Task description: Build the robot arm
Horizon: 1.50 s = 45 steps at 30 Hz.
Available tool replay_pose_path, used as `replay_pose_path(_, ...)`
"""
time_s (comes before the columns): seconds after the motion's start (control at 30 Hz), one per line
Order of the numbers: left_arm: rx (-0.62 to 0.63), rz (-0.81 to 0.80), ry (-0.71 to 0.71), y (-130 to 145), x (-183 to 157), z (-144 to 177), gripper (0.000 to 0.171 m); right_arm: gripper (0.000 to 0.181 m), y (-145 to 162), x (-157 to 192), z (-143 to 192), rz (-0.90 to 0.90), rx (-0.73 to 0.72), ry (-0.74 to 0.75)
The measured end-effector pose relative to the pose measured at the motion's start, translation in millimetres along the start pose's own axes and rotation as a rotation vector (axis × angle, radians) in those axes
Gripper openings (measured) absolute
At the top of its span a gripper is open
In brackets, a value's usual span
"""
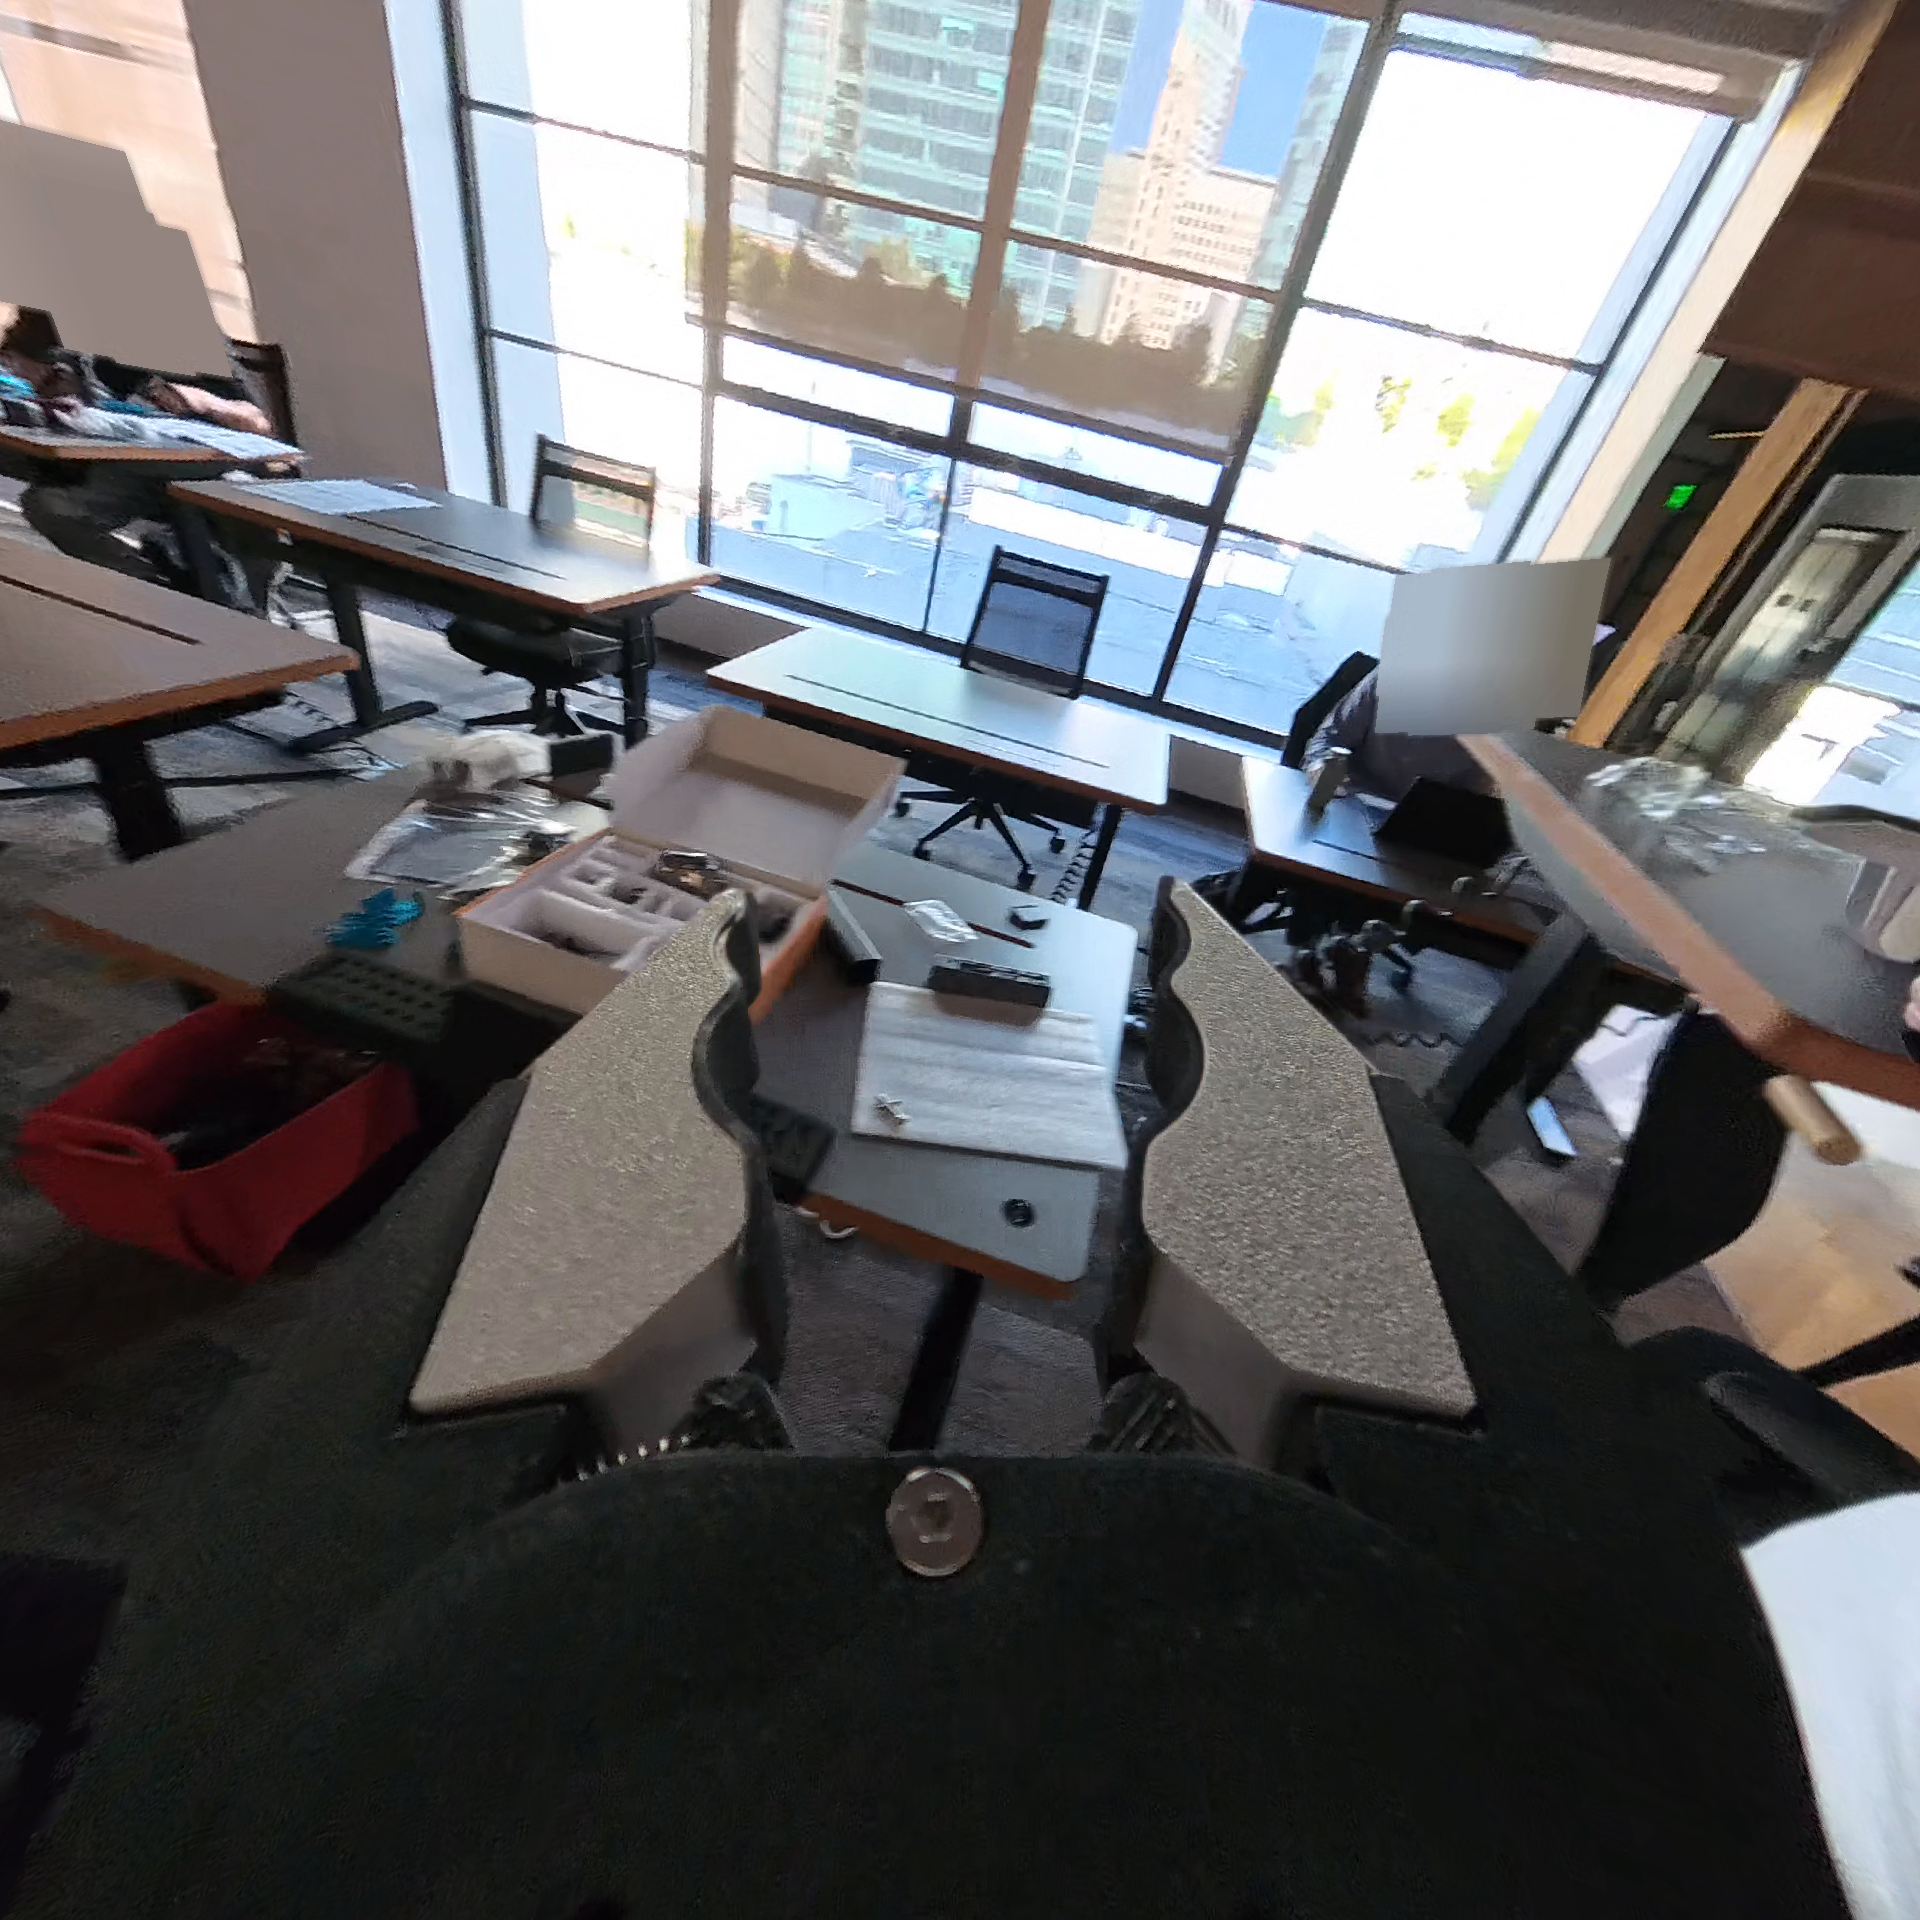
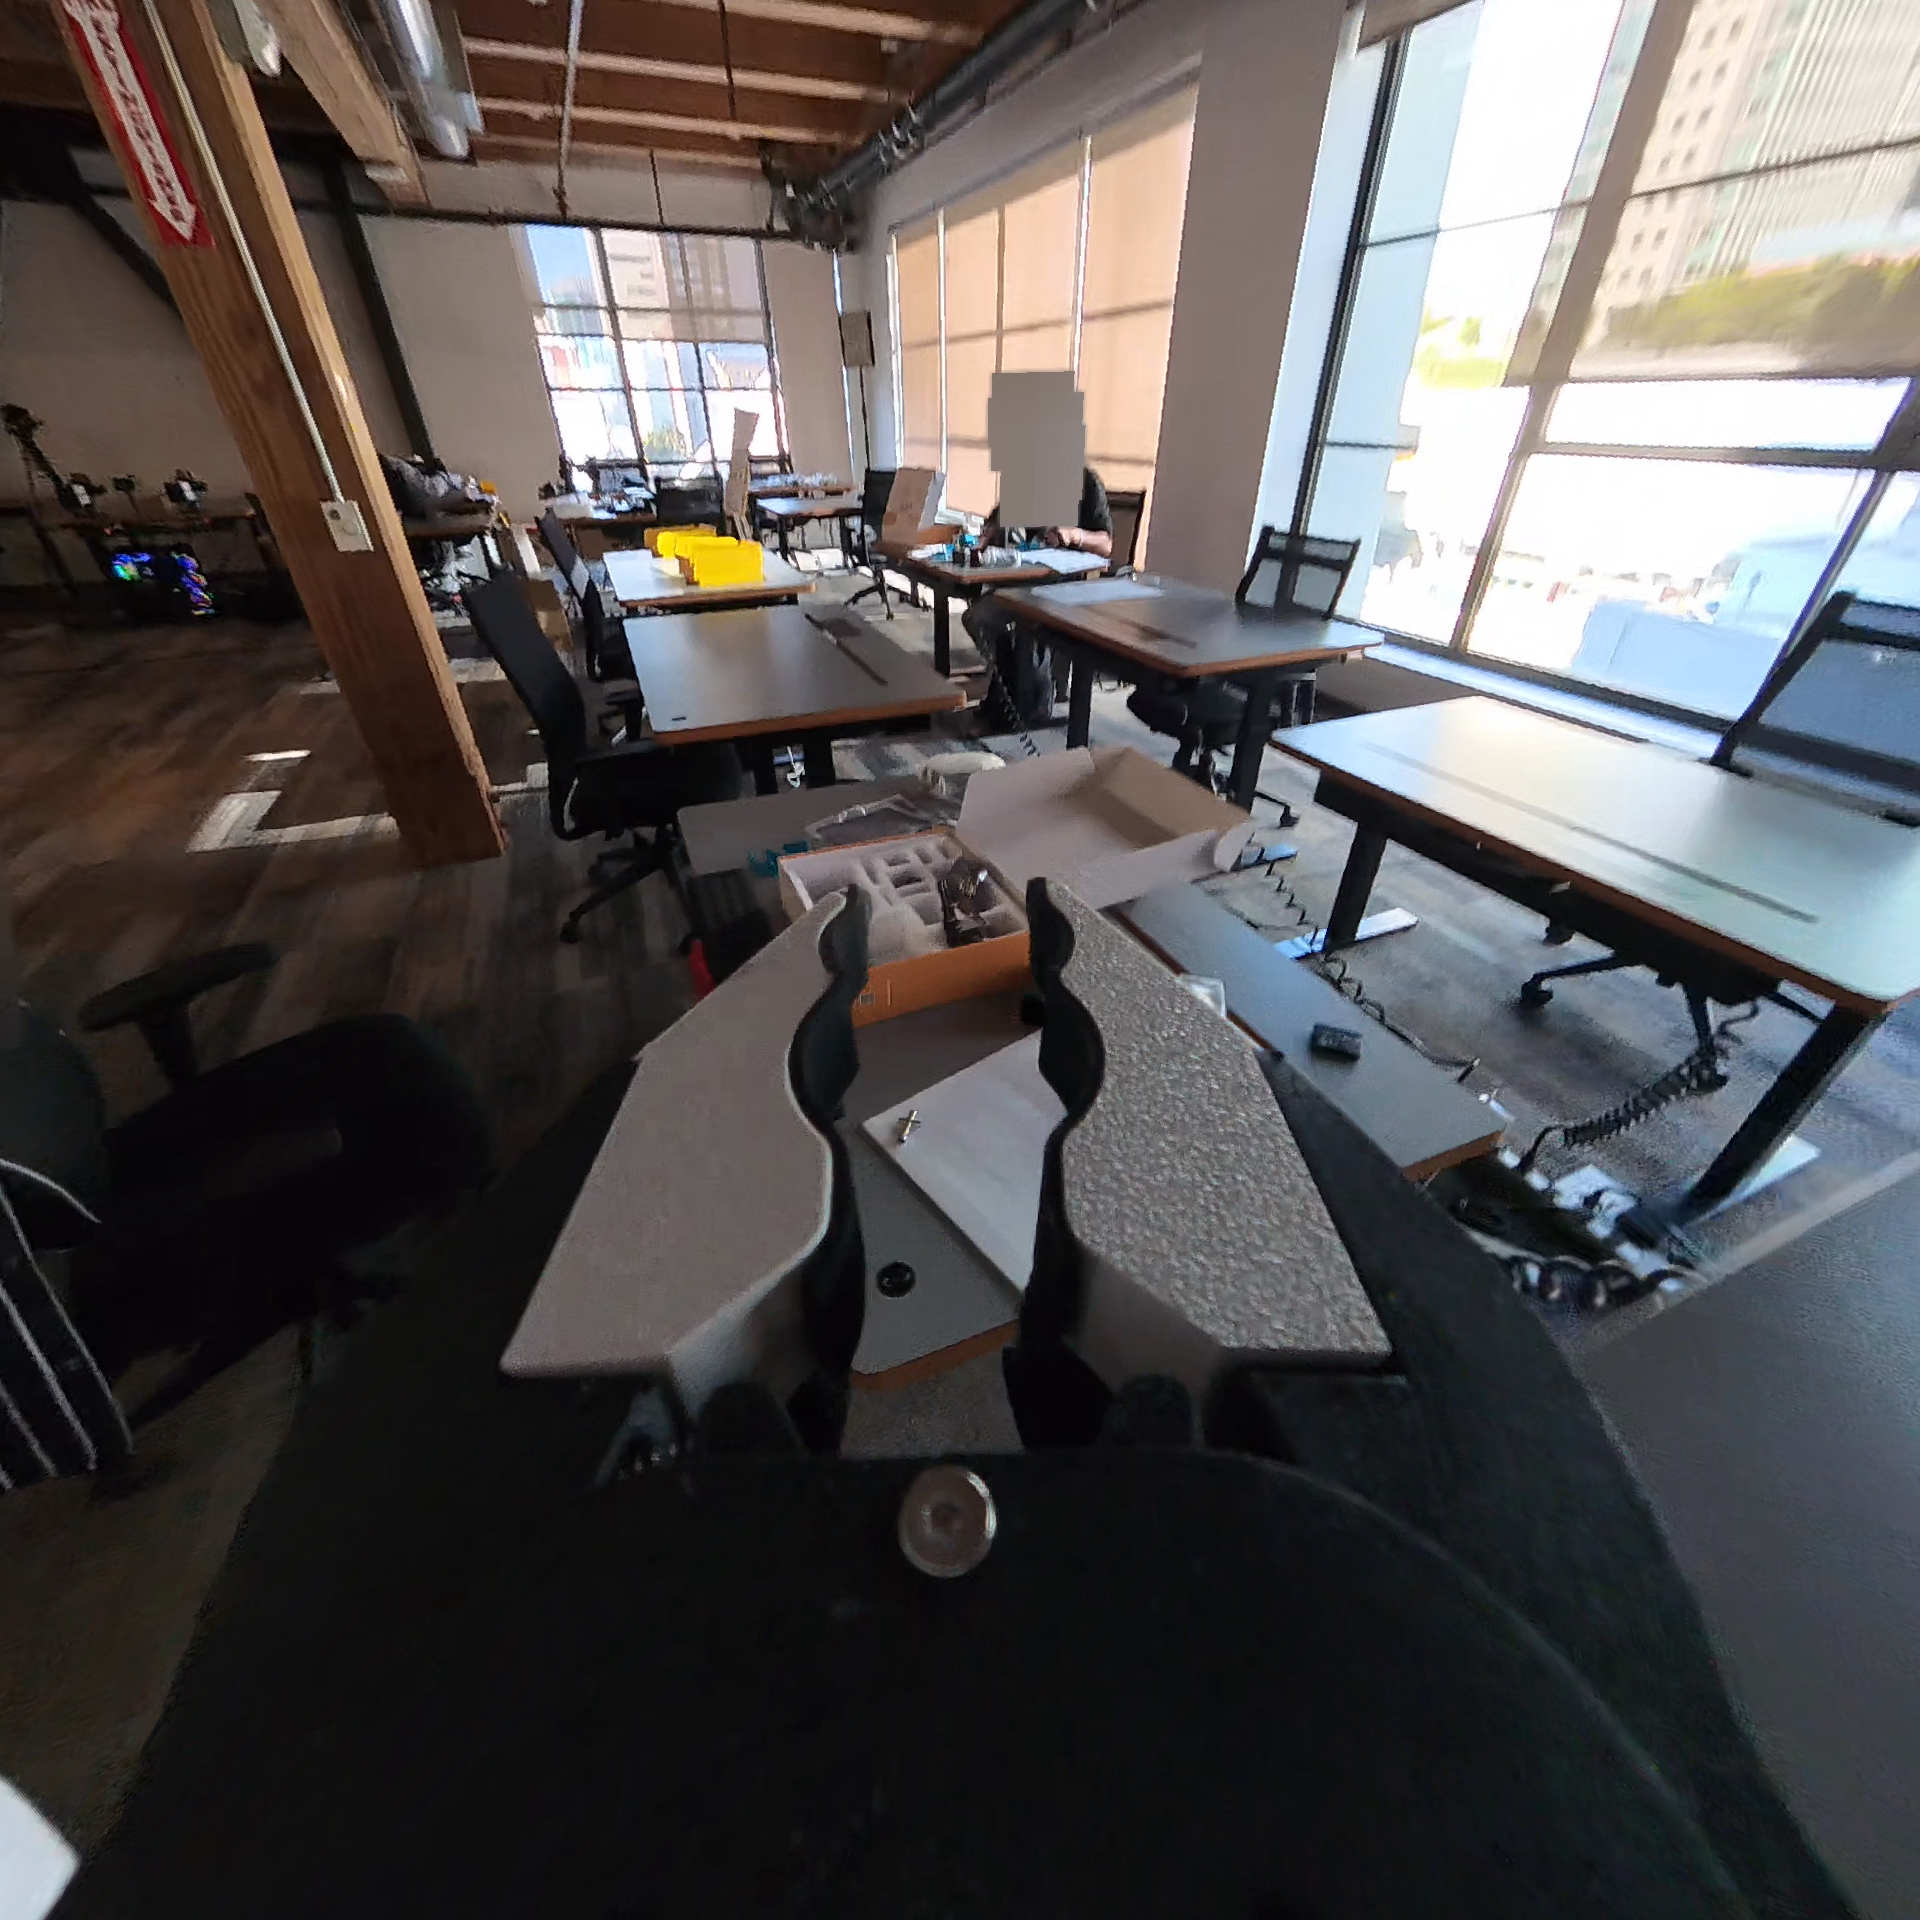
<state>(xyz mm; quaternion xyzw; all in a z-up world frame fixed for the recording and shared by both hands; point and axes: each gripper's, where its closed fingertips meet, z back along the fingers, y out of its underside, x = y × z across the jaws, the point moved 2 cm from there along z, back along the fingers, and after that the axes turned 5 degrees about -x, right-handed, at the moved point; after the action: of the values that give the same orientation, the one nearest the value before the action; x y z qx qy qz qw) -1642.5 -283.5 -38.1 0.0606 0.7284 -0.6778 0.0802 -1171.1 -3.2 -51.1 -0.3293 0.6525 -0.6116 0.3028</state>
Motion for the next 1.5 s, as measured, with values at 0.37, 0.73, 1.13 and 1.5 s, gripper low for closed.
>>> replay_pose_path(0.37,0.141,-0.058,-0.167,-5.6,255.8,24.8,0.071,0.067,111.5,11.9,-258.4,-0.367,0.139,0.126)
replay_pose_path(0.73,0.047,0.053,-0.194,-16.3,437.0,-147.4,0.062,0.066,285.8,-58.2,-597.9,-0.69,0.333,0.149)
replay_pose_path(1.13,0.12,0.153,-0.053,-48.7,563.9,-410.7,0.056,0.062,446.9,-263.0,-826.6,-0.578,0.977,0.707)
replay_pose_path(1.5,0.44,0.013,0.373,55.0,658.6,-642.0,0.053,0.001,428.9,-237.9,-796.8,-0.545,0.672,0.861)
